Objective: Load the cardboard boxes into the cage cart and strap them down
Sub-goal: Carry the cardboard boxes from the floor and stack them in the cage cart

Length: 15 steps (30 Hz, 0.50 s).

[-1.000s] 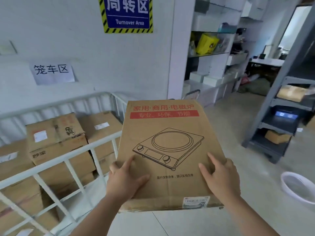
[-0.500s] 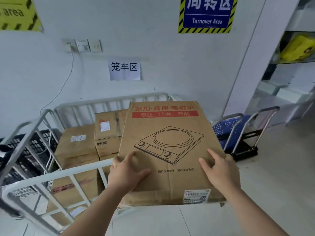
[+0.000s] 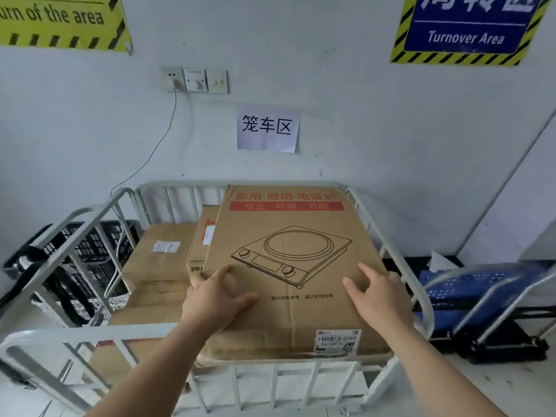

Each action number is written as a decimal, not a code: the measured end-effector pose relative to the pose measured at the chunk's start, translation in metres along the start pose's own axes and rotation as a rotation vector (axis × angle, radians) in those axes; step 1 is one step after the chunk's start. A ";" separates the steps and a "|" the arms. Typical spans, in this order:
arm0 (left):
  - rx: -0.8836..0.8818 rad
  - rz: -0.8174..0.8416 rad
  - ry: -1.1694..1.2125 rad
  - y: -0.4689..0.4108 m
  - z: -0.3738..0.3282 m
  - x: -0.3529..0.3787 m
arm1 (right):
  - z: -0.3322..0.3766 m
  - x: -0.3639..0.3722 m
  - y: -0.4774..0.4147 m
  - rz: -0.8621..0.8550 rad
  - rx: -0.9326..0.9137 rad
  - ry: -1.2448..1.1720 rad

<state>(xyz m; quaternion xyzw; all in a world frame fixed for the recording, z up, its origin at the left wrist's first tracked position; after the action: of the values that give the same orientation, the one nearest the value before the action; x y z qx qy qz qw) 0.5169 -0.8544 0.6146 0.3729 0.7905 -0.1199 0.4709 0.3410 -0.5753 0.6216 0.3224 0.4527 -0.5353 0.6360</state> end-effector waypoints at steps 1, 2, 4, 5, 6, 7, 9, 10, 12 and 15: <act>-0.011 -0.010 0.004 -0.011 -0.007 0.001 | 0.002 0.001 -0.018 0.006 -0.017 -0.004; -0.022 -0.020 0.010 -0.022 -0.012 0.003 | 0.005 0.002 -0.035 0.014 -0.034 -0.009; -0.056 -0.037 0.023 -0.039 -0.015 0.005 | 0.015 0.007 -0.065 0.030 -0.076 -0.002; -0.076 -0.047 0.031 -0.046 -0.014 0.004 | 0.022 0.010 -0.077 0.035 -0.098 0.004; -0.096 -0.059 0.040 -0.053 -0.012 0.003 | 0.030 0.014 -0.087 0.041 -0.121 0.007; -0.116 -0.071 0.047 -0.058 -0.008 0.001 | 0.039 0.019 -0.097 0.056 -0.140 0.006; -0.163 -0.099 0.051 -0.069 0.003 -0.005 | 0.060 0.032 -0.114 0.088 -0.173 0.009; -0.189 -0.108 0.050 -0.074 0.009 -0.007 | 0.073 0.039 -0.122 0.102 -0.190 0.009; -0.230 -0.120 0.047 -0.086 0.023 -0.013 | 0.097 0.053 -0.135 0.128 -0.223 0.001; -0.256 -0.126 0.035 -0.107 0.040 -0.021 | 0.122 0.074 -0.150 0.164 -0.227 -0.020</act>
<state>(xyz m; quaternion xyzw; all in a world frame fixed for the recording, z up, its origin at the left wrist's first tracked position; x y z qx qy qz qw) 0.4738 -0.9595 0.5936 0.2614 0.8293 -0.0411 0.4921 0.2240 -0.7461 0.6116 0.2789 0.4761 -0.4302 0.7144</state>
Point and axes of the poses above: each hand's wrist, its own y-axis away from the middle knuckle, its own x-axis out of the palm, z = x × y, the point moved 6 cm from there along -y, towards the middle knuckle
